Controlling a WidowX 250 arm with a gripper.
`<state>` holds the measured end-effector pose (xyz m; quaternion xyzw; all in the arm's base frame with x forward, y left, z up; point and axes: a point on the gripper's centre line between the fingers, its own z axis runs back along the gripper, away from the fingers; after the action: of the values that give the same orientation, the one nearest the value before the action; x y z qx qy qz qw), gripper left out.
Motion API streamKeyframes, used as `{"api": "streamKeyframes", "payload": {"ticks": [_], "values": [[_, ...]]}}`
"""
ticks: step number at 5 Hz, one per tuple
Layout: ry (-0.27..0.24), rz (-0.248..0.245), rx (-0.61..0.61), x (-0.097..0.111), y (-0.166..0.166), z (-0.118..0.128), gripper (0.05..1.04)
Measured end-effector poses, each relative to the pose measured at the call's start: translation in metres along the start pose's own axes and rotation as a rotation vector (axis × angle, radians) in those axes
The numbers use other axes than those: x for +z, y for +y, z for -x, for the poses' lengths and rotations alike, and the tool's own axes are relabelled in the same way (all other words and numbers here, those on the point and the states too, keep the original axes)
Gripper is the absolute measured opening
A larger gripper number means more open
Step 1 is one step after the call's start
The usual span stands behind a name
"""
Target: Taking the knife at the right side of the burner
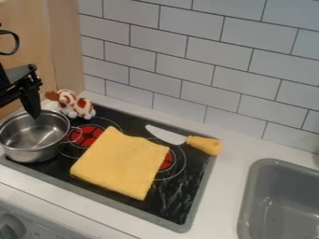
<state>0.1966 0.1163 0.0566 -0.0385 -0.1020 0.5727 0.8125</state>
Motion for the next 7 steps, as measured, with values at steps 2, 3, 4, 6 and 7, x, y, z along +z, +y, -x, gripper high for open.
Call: {"api": "streamKeyframes", "payload": {"ticks": [2, 3, 4, 6, 7], "values": [[0.036, -0.051, 0.003, -0.009, -0.012, 0.032, 0.999], [0.012, -0.045, 0.001, -0.006, -0.033, 0.044, 0.999], [-0.006, -0.028, -0.023, -0.004, -0.060, 0.063, 0.999], [0.003, -0.011, 0.021, -0.015, -0.109, 0.105, 0.999], [-0.023, -0.017, 0.062, -0.024, -0.129, 0.118, 0.999]]}}
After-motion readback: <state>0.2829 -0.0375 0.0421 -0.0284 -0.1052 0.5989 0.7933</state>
